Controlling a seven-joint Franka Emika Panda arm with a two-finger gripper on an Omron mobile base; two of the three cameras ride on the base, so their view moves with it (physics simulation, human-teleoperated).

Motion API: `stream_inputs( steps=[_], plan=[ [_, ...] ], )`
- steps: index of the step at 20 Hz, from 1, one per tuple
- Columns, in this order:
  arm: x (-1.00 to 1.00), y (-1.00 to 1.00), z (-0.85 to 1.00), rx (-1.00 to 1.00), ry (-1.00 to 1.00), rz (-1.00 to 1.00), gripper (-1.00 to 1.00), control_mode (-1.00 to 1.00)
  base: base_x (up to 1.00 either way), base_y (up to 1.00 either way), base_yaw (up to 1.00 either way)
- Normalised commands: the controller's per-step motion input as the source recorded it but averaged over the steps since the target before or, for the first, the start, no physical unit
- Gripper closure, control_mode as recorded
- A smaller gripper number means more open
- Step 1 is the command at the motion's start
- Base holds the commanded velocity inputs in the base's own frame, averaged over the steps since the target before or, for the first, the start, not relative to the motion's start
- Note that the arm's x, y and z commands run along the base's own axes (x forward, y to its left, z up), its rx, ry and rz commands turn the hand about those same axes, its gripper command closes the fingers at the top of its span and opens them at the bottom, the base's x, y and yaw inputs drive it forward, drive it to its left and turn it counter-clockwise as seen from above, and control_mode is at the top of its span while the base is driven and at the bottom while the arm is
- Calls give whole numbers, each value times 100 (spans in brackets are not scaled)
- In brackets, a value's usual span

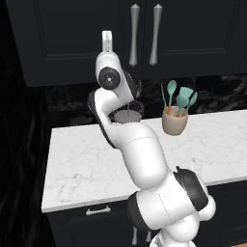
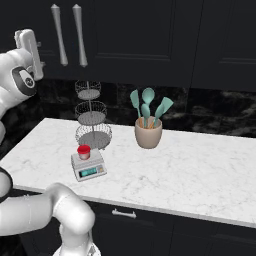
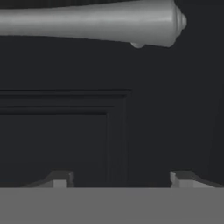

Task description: Pick the jam and place it on the digital scale for weighing, and close the cabinet.

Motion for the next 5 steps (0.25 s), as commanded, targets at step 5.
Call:
stream_inputs(
  steps=[5],
  plan=[
    [80,-31,-68,0,10,7,-100,-100,0,0,0]
  ],
)
